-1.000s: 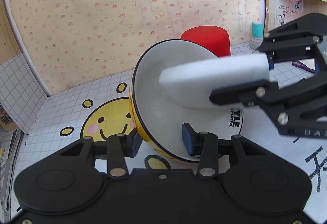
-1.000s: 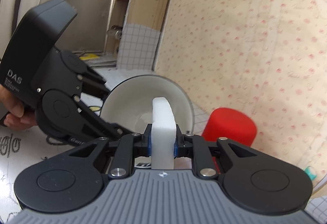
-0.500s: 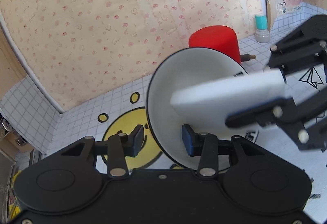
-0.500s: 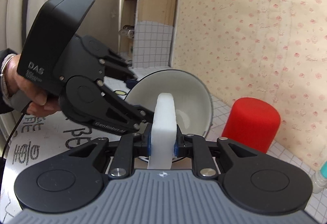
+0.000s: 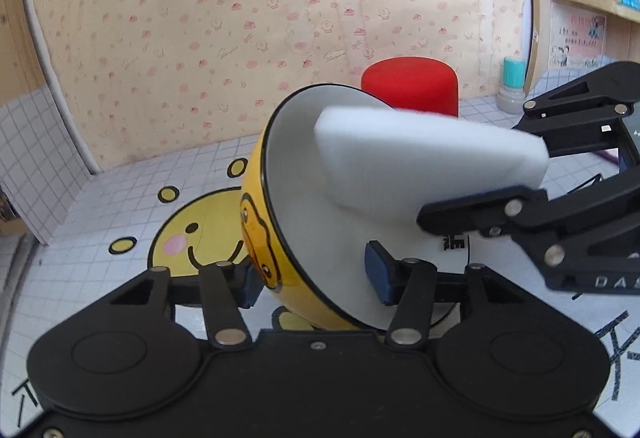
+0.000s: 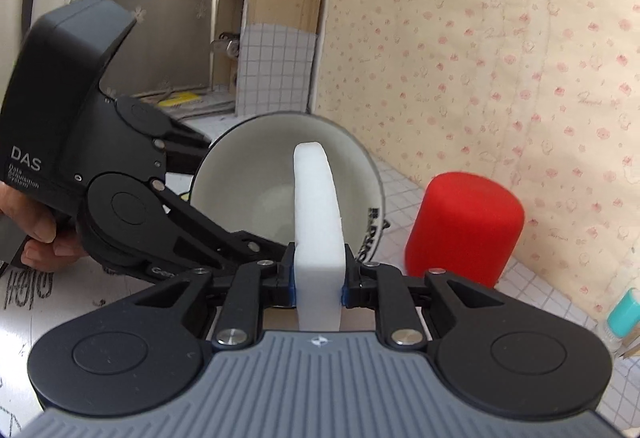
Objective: Clean bowl
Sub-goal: 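Tilt bowl further with left tool while right tool rubs sponge along inner wall, then scrub the bowl's inner wall near the rim with sponge in right tool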
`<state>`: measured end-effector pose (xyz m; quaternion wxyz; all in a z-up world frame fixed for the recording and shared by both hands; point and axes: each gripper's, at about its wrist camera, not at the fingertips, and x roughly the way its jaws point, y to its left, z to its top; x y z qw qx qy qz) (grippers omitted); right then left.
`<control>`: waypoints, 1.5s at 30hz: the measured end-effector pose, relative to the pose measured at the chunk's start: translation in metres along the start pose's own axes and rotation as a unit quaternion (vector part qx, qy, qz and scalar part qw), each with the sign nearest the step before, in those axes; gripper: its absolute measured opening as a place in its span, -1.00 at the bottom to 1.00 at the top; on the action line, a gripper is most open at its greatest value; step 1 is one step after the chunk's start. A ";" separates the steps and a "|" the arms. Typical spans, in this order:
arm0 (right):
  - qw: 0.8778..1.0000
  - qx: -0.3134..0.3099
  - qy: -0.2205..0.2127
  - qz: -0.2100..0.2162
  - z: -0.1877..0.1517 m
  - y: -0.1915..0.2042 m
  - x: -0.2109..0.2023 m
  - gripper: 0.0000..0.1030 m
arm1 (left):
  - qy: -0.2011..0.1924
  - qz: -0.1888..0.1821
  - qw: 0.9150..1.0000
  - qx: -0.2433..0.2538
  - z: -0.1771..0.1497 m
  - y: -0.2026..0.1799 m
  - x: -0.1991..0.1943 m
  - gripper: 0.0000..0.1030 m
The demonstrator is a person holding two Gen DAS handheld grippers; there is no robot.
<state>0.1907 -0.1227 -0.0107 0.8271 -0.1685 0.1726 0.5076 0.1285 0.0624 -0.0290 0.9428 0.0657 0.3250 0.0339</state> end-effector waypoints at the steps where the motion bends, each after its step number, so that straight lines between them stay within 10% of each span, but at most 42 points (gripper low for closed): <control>1: 1.000 0.000 -0.004 -0.002 0.001 -0.001 -0.001 -0.60 | -0.004 -0.001 1.000 0.006 -0.002 0.000 -0.001 0.01; 11: 0.999 -0.042 0.024 0.012 0.001 0.005 0.001 -0.59 | -0.007 0.020 0.993 0.115 0.004 -0.013 -0.007 -0.09; 17: 0.998 -0.045 0.013 0.034 0.003 0.010 0.000 -0.59 | 0.021 0.017 0.994 0.105 0.008 -0.007 -0.008 -0.15; 22: 0.998 -0.042 -0.023 -0.027 0.007 0.007 -0.004 -0.59 | 0.023 0.027 0.994 0.107 0.007 -0.011 -0.008 -0.15; 30: 0.998 -0.050 0.028 -0.002 0.001 0.010 0.008 -0.60 | 0.019 0.043 0.990 0.132 0.008 -0.021 -0.007 -0.12; 34: 0.998 -0.035 0.046 0.018 -0.002 0.009 0.014 -0.60 | 0.020 0.032 0.996 0.079 0.005 -0.022 -0.006 0.14; 45: 0.997 0.020 0.060 0.037 -0.006 -0.002 0.012 -0.59 | 0.002 0.012 1.000 0.013 0.002 -0.026 0.004 -0.04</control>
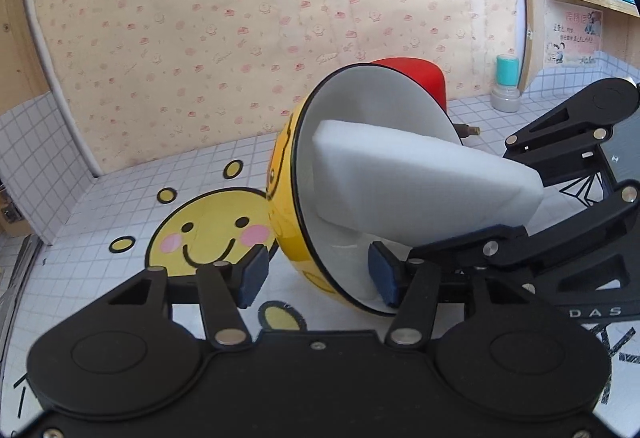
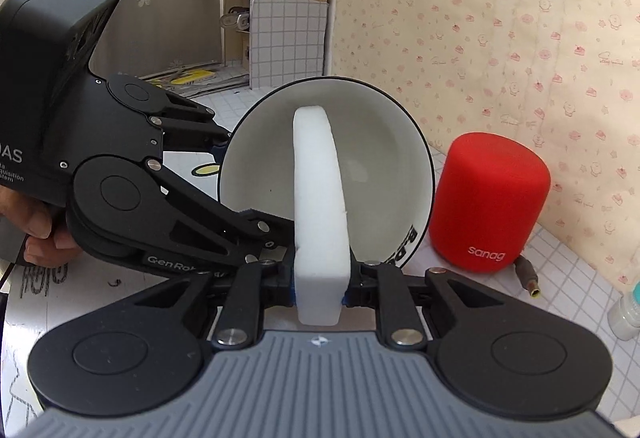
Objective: Clean bowl
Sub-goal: 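Scrub the bowl's inner wall near the rim with sponge in right tool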
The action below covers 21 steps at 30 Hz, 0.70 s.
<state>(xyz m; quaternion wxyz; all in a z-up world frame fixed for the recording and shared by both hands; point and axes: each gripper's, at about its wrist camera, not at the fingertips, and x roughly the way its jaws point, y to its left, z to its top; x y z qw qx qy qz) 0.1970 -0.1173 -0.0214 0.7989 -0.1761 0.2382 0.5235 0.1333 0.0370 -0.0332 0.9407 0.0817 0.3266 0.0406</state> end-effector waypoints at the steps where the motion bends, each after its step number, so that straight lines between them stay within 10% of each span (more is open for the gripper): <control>1: 1.000 0.002 -0.007 0.001 0.001 0.000 -0.003 -0.59 | 0.002 -0.001 1.000 0.001 0.002 0.000 0.002 -0.09; 21: 0.999 -0.006 -0.047 -0.012 0.007 -0.003 -0.014 -0.43 | 0.002 0.027 0.996 0.089 0.010 -0.005 0.002 -0.14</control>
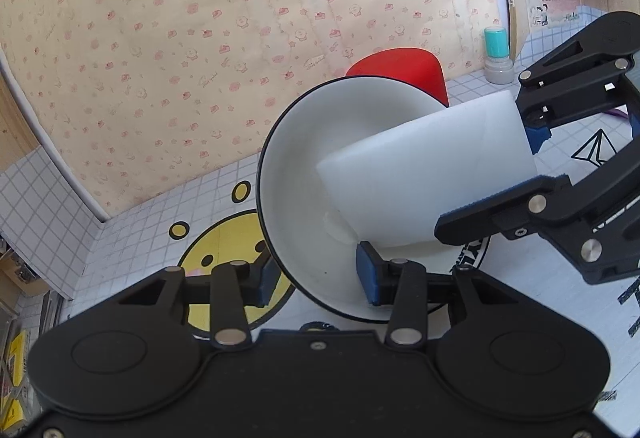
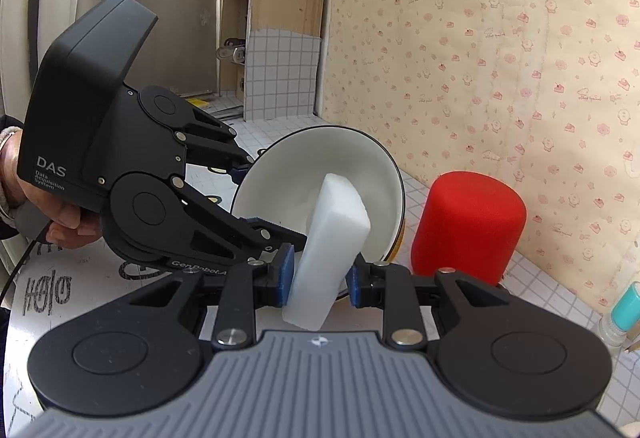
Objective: Clean bowl
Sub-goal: 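Scrub the bowl's inner wall near the rim with sponge in right tool, then rub the white sponge back and forth across the bowl's inner wall, right tool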
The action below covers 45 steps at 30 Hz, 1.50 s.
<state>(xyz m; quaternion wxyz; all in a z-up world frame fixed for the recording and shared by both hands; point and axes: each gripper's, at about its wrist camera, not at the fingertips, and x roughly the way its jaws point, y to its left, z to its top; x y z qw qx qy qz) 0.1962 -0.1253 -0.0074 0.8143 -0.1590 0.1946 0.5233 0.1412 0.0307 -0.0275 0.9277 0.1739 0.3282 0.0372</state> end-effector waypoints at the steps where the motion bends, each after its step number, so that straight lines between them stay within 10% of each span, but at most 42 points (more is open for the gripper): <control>1: 1.000 0.002 -0.001 -0.003 0.000 0.000 0.001 -0.43 | -0.001 0.001 1.000 0.001 0.000 0.000 0.000 -0.14; 19: 0.994 -0.054 -0.050 -0.075 0.004 0.011 -0.011 -0.59 | 0.001 0.002 1.000 0.003 -0.002 -0.003 0.001 -0.14; 26: 0.997 -0.077 0.004 -0.017 -0.001 0.022 0.003 -0.60 | 0.003 0.001 1.000 0.001 -0.002 -0.003 0.001 -0.14; 33: 0.995 -0.043 -0.060 -0.060 0.004 0.013 -0.010 -0.59 | 0.003 0.002 1.000 0.000 -0.001 -0.002 0.002 -0.14; 42: 0.997 -0.061 0.019 -0.032 -0.006 0.017 0.011 -0.60 | 0.004 0.003 1.000 0.001 0.002 -0.003 0.001 -0.13; 45: 0.998 -0.049 0.031 -0.018 -0.009 0.017 0.015 -0.59 | 0.004 0.016 1.000 -0.024 0.003 -0.004 0.002 0.26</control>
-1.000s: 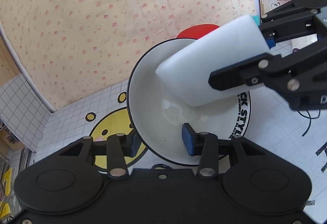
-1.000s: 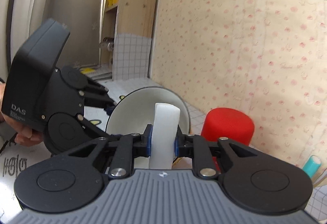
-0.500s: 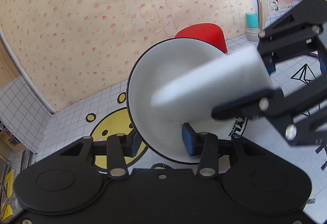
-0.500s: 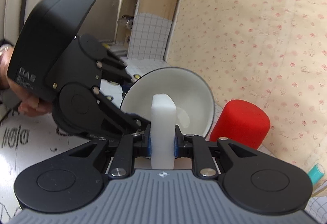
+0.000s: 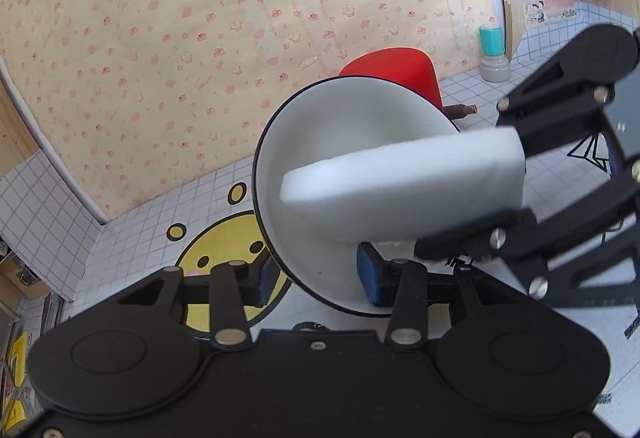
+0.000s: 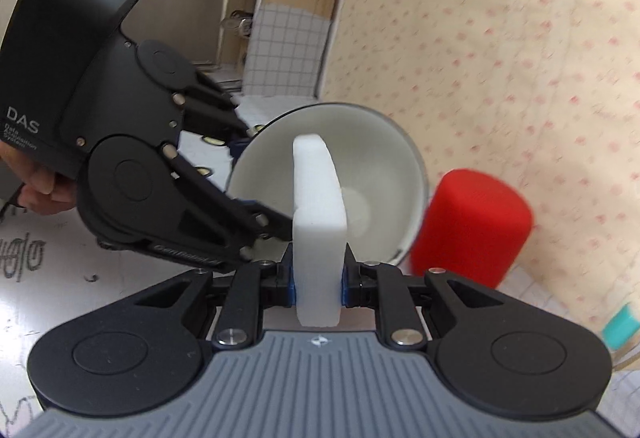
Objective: Clean bowl
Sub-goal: 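Rub the white sponge back and forth across the bowl's inner wall, right tool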
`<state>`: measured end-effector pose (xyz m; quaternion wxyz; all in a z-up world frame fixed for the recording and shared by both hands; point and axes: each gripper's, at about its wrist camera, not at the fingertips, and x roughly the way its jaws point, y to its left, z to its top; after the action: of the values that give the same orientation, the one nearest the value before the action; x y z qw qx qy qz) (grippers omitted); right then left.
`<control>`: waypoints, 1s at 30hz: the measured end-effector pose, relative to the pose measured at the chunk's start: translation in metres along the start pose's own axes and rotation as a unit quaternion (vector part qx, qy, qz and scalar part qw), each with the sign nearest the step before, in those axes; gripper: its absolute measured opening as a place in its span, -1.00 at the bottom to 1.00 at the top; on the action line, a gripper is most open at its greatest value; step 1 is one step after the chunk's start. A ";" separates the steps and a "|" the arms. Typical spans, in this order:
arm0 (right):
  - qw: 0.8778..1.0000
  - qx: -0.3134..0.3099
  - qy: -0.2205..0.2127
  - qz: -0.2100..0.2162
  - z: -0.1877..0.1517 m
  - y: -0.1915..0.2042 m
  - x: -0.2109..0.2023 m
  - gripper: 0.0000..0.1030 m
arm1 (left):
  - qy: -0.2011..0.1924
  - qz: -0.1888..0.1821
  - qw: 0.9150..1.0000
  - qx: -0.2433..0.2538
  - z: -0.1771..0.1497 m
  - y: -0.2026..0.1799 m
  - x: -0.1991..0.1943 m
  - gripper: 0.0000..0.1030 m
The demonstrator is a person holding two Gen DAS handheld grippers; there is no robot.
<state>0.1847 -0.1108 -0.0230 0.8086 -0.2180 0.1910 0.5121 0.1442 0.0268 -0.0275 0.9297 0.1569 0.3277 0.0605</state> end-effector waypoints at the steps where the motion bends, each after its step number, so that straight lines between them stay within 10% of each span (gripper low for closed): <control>1: 1.000 0.006 0.004 0.000 -0.001 -0.002 0.001 -0.59 | -0.003 0.002 1.000 -0.016 0.000 0.000 0.000 0.29; 6: 0.999 0.034 0.004 0.000 -0.003 -0.011 -0.005 -0.59 | -0.001 -0.026 0.995 -0.098 -0.001 0.007 0.004 0.26; 10: 0.999 0.044 0.002 -0.001 -0.003 -0.015 -0.006 -0.58 | 0.001 -0.055 0.992 -0.114 0.002 0.010 0.005 -0.17; 30: 0.997 0.049 -0.063 -0.005 0.009 -0.016 -0.022 -0.54 | 0.015 -0.044 0.999 -0.001 0.001 0.018 -0.005 -0.32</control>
<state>0.1911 -0.1284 -0.0015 0.8312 -0.1462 0.1637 0.5108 0.1408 0.0428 -0.0178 0.9266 0.1404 0.3483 0.0222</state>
